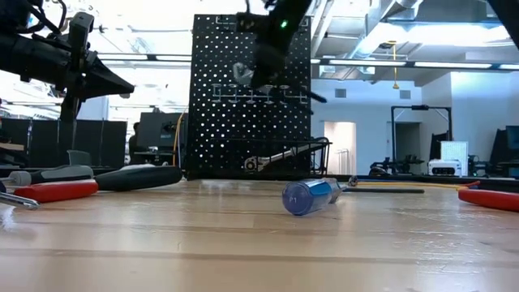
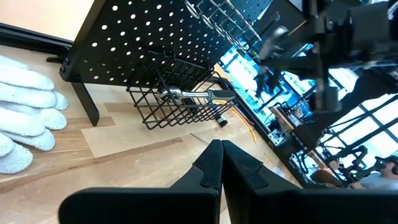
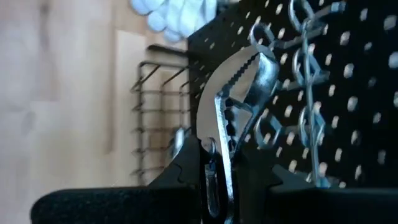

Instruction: Hang tools onto peg board

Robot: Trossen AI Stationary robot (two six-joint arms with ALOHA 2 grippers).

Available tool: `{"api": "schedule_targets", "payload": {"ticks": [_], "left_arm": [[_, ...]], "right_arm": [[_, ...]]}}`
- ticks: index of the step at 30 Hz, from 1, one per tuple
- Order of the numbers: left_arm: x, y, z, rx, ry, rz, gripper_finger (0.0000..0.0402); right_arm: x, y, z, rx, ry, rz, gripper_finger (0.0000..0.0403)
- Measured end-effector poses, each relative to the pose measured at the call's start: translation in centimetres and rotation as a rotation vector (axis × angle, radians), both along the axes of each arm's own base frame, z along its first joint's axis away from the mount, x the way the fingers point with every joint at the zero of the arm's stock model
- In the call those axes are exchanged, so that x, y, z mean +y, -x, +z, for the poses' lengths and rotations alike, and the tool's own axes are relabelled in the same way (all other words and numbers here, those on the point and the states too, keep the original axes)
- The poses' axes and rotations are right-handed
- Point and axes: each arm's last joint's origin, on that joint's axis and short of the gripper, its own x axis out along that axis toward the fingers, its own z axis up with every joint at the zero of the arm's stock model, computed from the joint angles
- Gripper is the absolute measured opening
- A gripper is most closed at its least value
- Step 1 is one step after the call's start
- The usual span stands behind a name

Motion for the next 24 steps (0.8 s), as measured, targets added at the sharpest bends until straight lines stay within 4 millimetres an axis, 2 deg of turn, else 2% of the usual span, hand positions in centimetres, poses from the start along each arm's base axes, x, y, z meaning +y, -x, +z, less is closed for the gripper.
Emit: {"api": "schedule_targets", "payload": {"ticks": [2, 8, 15, 19, 24], "left_arm": [[0.0, 0.0, 0.0, 0.000, 0.000, 0.000, 0.0000], [0.0, 0.0, 0.0, -0.001, 0.000, 0.000, 0.0000], [0.0, 0.0, 0.0, 0.001, -0.003, -0.001, 0.0000], [0.0, 0.0, 0.0, 0.005, -0.009, -0.002, 0.0000], [0.0, 0.0, 0.0, 0.004, -0.008, -0.002, 0.0000]], "right_arm": [[-0.4, -0.4, -0.4, 0.023, 0.049, 0.016, 0.0059], [-1.3, -2.0, -4.5, 0.193, 0.104, 0.093, 0.0059], [-1.8, -2.9, -7.8, 0.306, 0.140, 0.102, 0.0059], [-2.0, -3.1, -8.7, 0.316, 0.129, 0.091, 0.0065], [-2.5, -3.0, -8.7, 0.300, 0.119, 0.066, 0.0084]]}}
